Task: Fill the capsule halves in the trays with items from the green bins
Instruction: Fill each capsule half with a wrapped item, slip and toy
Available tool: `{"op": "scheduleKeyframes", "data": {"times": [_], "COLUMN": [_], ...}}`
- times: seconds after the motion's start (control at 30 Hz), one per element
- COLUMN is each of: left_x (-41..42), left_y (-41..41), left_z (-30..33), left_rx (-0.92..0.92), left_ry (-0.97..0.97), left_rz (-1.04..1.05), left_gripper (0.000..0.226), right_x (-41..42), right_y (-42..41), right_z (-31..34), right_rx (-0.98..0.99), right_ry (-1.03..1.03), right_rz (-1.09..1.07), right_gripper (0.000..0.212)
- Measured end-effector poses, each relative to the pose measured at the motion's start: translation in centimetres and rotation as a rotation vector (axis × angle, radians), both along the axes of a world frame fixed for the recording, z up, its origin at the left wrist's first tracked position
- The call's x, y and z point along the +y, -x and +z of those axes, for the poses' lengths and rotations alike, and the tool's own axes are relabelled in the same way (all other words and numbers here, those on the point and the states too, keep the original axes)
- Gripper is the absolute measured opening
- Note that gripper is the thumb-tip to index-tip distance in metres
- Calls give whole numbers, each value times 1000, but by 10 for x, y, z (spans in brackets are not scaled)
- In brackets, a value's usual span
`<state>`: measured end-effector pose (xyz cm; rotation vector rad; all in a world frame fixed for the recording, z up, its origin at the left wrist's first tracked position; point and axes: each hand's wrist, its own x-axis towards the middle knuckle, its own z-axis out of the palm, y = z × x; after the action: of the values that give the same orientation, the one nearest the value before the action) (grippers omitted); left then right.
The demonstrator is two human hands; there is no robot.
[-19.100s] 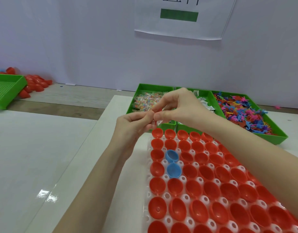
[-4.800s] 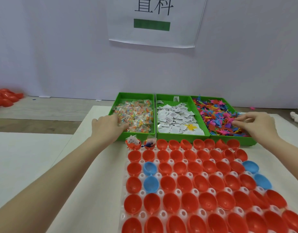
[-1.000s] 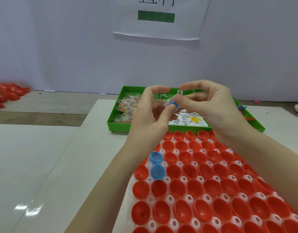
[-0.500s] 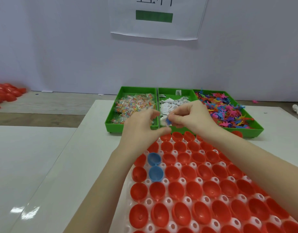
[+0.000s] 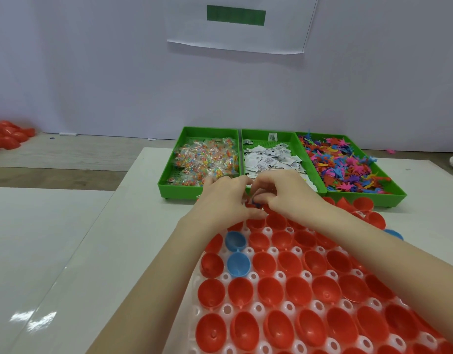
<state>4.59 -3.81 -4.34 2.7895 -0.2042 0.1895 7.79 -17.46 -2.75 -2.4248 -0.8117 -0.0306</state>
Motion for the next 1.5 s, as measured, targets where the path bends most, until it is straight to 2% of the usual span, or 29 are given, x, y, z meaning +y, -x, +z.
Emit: {"op": "scheduleKeyframes", "data": {"times": [0.1,0.17,0.33,0.43,0.57,0.63,0.73,0.83,0.87,0.93,1.0,1.03,1.1,1.17,1.3,1.43,1.5], "left_x": [0,1,2,2,1,1,4,16,23,39,56,64,72,76,78,76,74], "left_y": [1,2,3,2,1,1,5,12,12,8,-3,-8,-16,-21,-29,-27,-27], "left_z": [-3,-3,0,0,0,1,7,16,18,19,16,14,9,6,5,-5,-10], "left_rx": [-45,-52,-27,-28,-18,-23,-44,-202,-278,-368,-303,-210,-10,73,-26,-144,-191], "left_ry": [-4,2,-6,-14,-12,-25,-15,252,368,509,377,262,39,-108,-1,230,331], "left_rz": [-8,-7,-8,-9,-13,-13,-14,24,57,190,348,386,374,357,395,446,455], "left_gripper": [62,59,40,45,59,68,75,66,57,40,37,37,39,36,23,35,31], "right_x": [3,6,11,6,-5,-14,-36,-68,-81,-107,-127,-133,-143,-148,-148,-148,-146], "right_y": [0,0,-3,-2,2,0,-13,-35,-43,-58,-64,-65,-66,-66,-67,-65,-67], "right_z": [0,4,22,32,43,49,55,48,41,26,10,3,-5,-7,-7,-5,-2], "right_rx": [-165,-205,-12,81,7,-10,-24,-123,-139,-70,94,164,196,139,-3,-148,-203], "right_ry": [176,274,421,383,395,336,102,-170,-175,41,230,208,44,-57,-46,-117,-190], "right_rz": [45,75,142,144,120,96,4,-241,-352,-503,-548,-556,-584,-613,-632,-702,-721], "right_gripper": [12,17,29,27,34,30,14,3,6,29,51,52,39,28,23,25,27]}}
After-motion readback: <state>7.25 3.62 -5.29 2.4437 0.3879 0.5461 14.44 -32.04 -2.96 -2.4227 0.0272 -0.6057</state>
